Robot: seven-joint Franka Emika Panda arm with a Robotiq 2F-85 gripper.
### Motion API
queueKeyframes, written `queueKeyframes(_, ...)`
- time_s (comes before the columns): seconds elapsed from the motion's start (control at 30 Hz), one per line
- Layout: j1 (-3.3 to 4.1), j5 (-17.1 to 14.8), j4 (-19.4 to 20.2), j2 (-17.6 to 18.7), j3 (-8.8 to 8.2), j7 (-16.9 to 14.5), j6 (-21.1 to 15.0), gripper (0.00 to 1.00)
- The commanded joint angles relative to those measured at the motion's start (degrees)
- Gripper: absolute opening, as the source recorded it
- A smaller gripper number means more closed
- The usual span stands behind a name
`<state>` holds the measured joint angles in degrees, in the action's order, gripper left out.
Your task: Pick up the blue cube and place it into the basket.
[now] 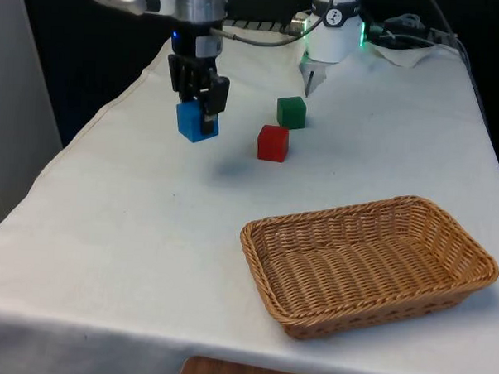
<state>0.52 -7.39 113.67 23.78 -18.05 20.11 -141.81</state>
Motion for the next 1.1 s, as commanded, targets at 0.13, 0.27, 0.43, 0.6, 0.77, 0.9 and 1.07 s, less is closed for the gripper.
queueKeyframes(0.13, 0.46, 1.38, -0.17, -1.95, -0.11, 0.11, 1.95, 0.00)
queueKeyframes(0.27, 0.74, 2.64, -0.34, -3.84, -0.06, 0.11, 3.55, 0.00)
queueKeyframes(0.43, 0.92, 3.95, -0.63, -5.39, 0.17, 0.11, 5.04, 0.00)
queueKeyframes(0.6, 0.97, 4.58, -0.97, -6.13, 0.34, -0.06, 5.67, 0.00)
queueKeyframes(0.77, 1.49, 6.13, -2.35, -7.45, 0.40, -0.23, 8.48, 0.00)
queueKeyframes(0.9, 1.60, 6.59, -3.15, -7.91, 0.46, -0.46, 9.68, 0.00)
queueKeyframes(1.07, 1.89, 7.73, -5.04, -8.25, 0.80, -0.23, 11.92, 0.00)
